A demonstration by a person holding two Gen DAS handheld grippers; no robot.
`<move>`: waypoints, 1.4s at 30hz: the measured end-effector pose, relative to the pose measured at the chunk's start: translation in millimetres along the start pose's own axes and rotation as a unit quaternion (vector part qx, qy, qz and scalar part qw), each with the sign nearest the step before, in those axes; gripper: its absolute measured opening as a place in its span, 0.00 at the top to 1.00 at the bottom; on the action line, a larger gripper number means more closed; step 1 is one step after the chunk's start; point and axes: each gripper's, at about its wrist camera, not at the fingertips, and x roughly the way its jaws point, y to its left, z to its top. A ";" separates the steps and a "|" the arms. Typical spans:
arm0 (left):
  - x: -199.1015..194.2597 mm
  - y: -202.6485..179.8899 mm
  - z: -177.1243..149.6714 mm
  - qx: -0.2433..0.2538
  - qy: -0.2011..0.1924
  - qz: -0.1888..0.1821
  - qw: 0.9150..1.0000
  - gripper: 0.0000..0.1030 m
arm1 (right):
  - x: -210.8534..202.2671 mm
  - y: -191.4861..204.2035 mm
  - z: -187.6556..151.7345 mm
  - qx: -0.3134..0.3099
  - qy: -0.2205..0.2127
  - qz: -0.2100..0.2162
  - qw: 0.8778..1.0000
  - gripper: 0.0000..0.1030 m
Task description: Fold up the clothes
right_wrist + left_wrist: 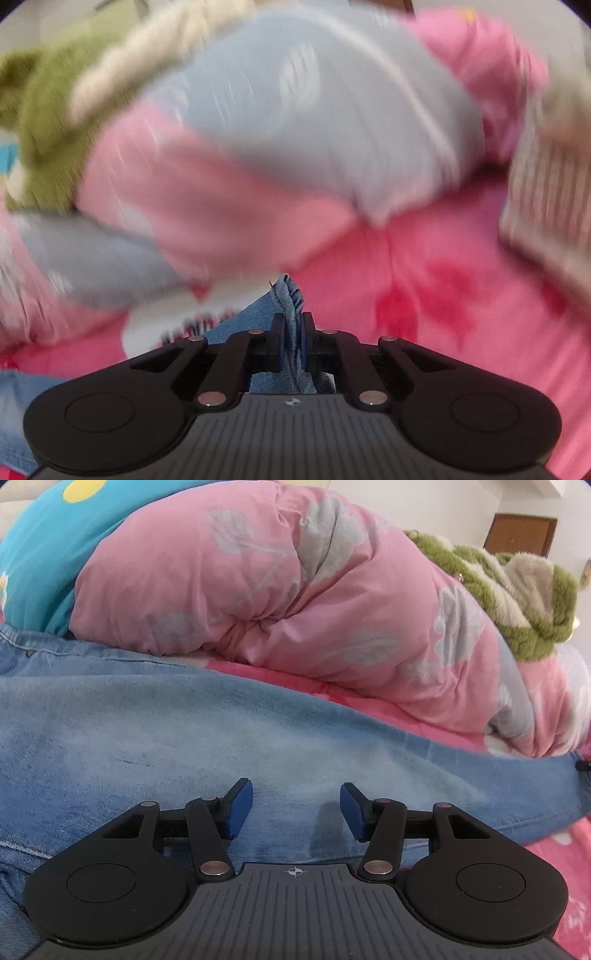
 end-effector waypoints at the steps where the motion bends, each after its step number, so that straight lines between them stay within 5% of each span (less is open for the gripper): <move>1: -0.3 0.9 -0.4 -0.003 -0.001 -0.004 1.000 0.49 | -1.0 1.3 6.0 -0.005 -0.011 -0.004 1.000 0.93; 7: 0.5 2.4 -2.3 -0.011 -0.010 -0.001 1.000 0.49 | 34.9 4.3 6.8 -0.027 -0.005 -0.035 0.999 0.93; 11: 0.7 2.2 -2.9 -0.010 -0.010 -0.001 1.000 0.49 | 73.1 -8.7 -14.3 -0.020 0.044 -0.112 0.993 0.92; 14: 1.0 3.3 -2.9 -0.013 -0.011 -0.003 1.000 0.49 | 63.2 -58.9 -13.0 0.098 0.040 -0.134 0.985 0.81; 17: 0.6 4.5 -2.9 -0.016 -0.012 -0.005 1.000 0.49 | 28.7 -114.0 -15.1 0.279 0.037 -0.050 0.958 0.80; 18: 0.2 4.0 -2.3 -0.016 -0.011 -0.004 1.000 0.49 | 18.1 -111.1 -15.3 0.277 0.037 -0.032 0.960 0.80; 23: -12.7 -10.6 4.7 0.012 -0.004 0.065 0.998 0.49 | -23.5 -20.5 -9.8 0.092 0.071 0.072 0.991 0.80; 28: -32.4 -1.6 8.3 -0.003 0.009 0.098 0.995 0.49 | -19.3 119.0 -37.5 -0.154 0.107 0.154 0.970 0.80; 33: -66.5 37.4 18.0 -0.023 0.001 0.141 0.990 0.49 | 7.7 134.1 -82.6 -0.221 0.119 0.164 0.954 0.78; 38: -91.0 82.4 21.5 -0.047 -0.008 0.153 0.987 0.49 | -9.4 27.0 -69.5 -0.131 0.142 0.153 0.969 0.81; 42: -92.0 106.0 22.4 -0.065 -0.019 0.155 0.986 0.49 | -35.6 25.1 -52.0 -0.132 0.144 0.080 0.977 0.78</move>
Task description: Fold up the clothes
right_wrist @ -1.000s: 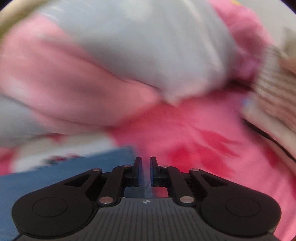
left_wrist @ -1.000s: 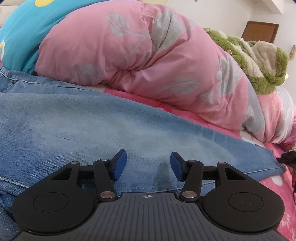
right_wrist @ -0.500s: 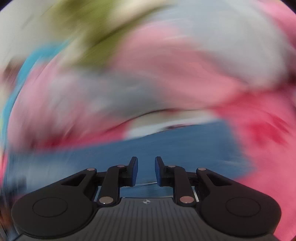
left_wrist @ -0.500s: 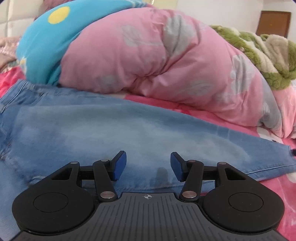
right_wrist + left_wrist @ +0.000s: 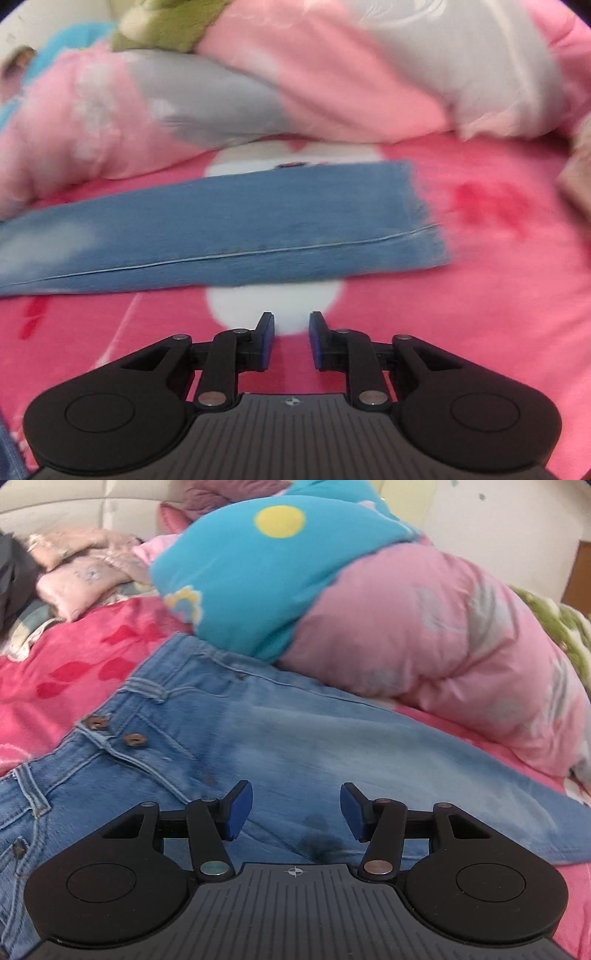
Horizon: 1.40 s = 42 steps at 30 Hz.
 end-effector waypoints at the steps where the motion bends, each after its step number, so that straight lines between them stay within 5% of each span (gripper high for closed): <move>1: 1.6 3.4 0.2 -0.003 -0.005 0.000 1.000 0.49 | -7.3 13.3 6.2 -0.010 -0.010 0.005 1.000 0.78; 4: 8.4 12.2 -1.1 -0.010 -0.009 -0.003 1.000 0.49 | -13.0 95.5 26.6 -0.080 -0.046 0.082 0.992 0.78; 8: 13.0 20.3 -6.4 -0.020 -0.013 -0.023 0.999 0.49 | 19.7 230.1 34.8 -0.196 -0.061 0.163 0.965 0.78; 12: 10.3 22.3 -6.4 -0.024 -0.018 -0.034 0.999 0.49 | 65.7 317.1 22.3 -0.255 -0.036 0.186 0.948 0.78; 17: 5.2 32.6 -1.6 -0.054 -0.031 -0.032 0.998 0.49 | 65.9 291.9 -15.3 -0.233 0.006 0.168 0.958 0.77; 21: 4.9 43.1 3.9 -0.083 -0.039 -0.016 0.996 0.49 | 41.6 291.5 -3.8 -0.209 0.068 0.117 0.969 0.76; 27: 6.0 50.5 4.9 -0.092 -0.047 -0.011 0.995 0.49 | 52.4 376.6 26.1 -0.211 0.006 0.173 0.962 0.76; 31: 7.2 54.3 6.0 -0.097 -0.044 -0.014 0.994 0.49 | 106.4 431.6 10.1 -0.198 0.049 0.192 0.960 0.75; 33: 5.5 53.3 6.8 -0.095 -0.047 -0.011 0.994 0.49 | 96.4 438.3 -8.5 -0.234 0.034 0.177 0.955 0.75; 37: 5.6 42.0 5.6 -0.066 -0.048 0.009 0.997 0.49 | 67.3 430.8 -11.3 -0.253 0.094 0.209 0.940 0.76; 42: 9.5 25.9 -0.1 -0.014 -0.037 0.033 0.999 0.49 | 82.0 450.2 36.5 -0.224 0.050 0.195 0.954 0.76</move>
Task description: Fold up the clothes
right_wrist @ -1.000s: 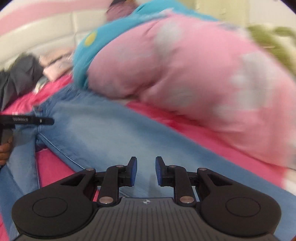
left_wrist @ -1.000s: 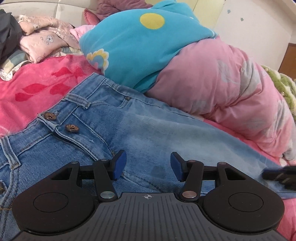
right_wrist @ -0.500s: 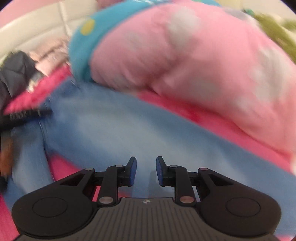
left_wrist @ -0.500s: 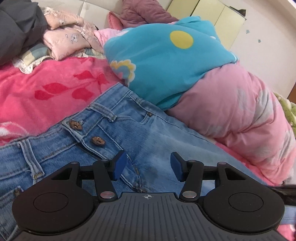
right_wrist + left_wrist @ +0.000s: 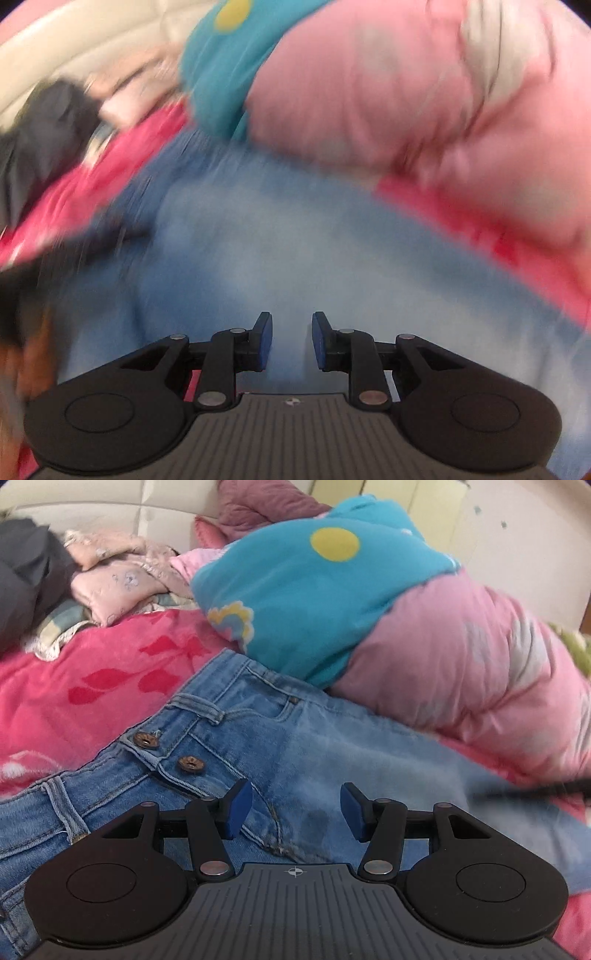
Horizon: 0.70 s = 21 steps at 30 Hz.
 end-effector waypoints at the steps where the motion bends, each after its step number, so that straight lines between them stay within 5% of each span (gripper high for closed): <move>1: 1.9 -1.5 -1.1 0.005 0.003 0.006 1.000 0.49 | 10.2 -0.8 15.9 0.007 -0.015 -0.002 1.000 0.76; 8: 7.0 -2.8 -5.0 0.018 0.012 0.017 1.000 0.49 | 129.9 5.7 78.1 0.009 -0.015 -0.037 0.999 0.78; 14: 2.4 4.5 -1.9 -0.008 0.017 0.007 1.000 0.49 | 106.9 -1.0 87.6 0.052 -0.020 -0.024 0.998 0.77; 17: 1.8 5.3 -1.4 -0.018 0.019 0.006 1.000 0.49 | 91.2 14.1 83.0 0.037 -0.019 0.019 0.999 0.77; 21: 3.0 2.3 -3.0 -0.008 0.017 0.011 1.000 0.49 | 124.0 40.9 89.3 0.016 0.007 0.053 0.998 0.78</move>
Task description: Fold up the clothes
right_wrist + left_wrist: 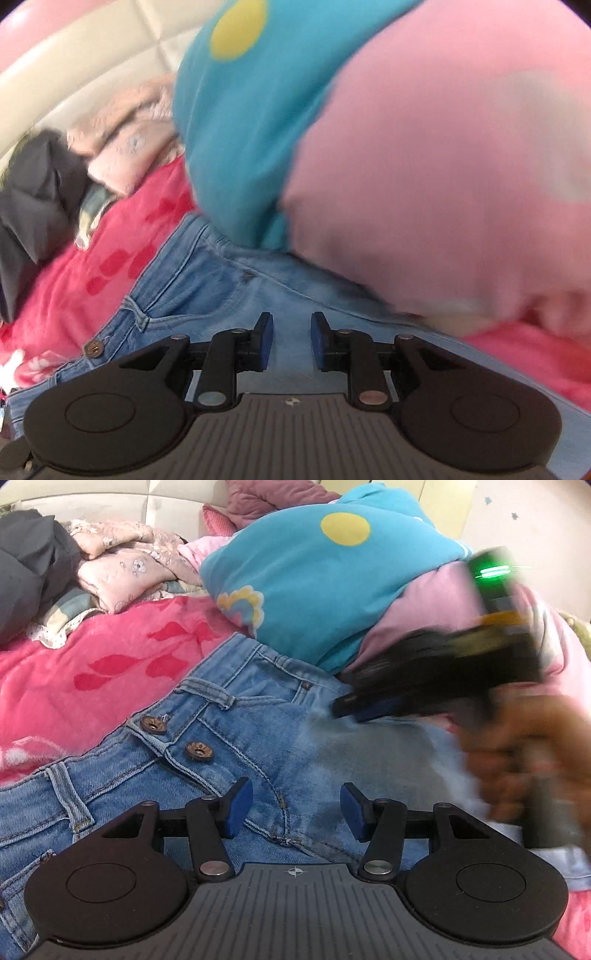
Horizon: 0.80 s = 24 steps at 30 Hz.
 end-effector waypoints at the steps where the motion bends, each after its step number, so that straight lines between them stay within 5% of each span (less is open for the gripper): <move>1: 0.2 -0.8 -0.4 0.003 -0.001 0.002 1.000 0.49 | 16.2 1.7 2.5 -0.002 0.000 -0.010 1.000 0.78; 6: -2.2 3.1 1.4 -0.007 0.003 -0.005 1.000 0.49 | 32.9 -2.9 13.5 0.019 -0.029 -0.011 0.999 0.80; 11: -2.8 11.4 3.6 -0.030 0.009 -0.022 0.999 0.49 | -2.7 4.8 13.9 0.011 -0.042 0.020 0.999 0.77; 18: -3.8 12.9 4.8 -0.035 0.012 -0.026 0.999 0.49 | -33.8 -19.2 3.7 0.077 -0.031 -0.001 0.997 0.77; 24: -3.8 7.3 2.2 -0.017 0.006 -0.014 1.000 0.49 | -21.5 -66.5 -21.5 0.096 -0.029 -0.091 0.991 0.85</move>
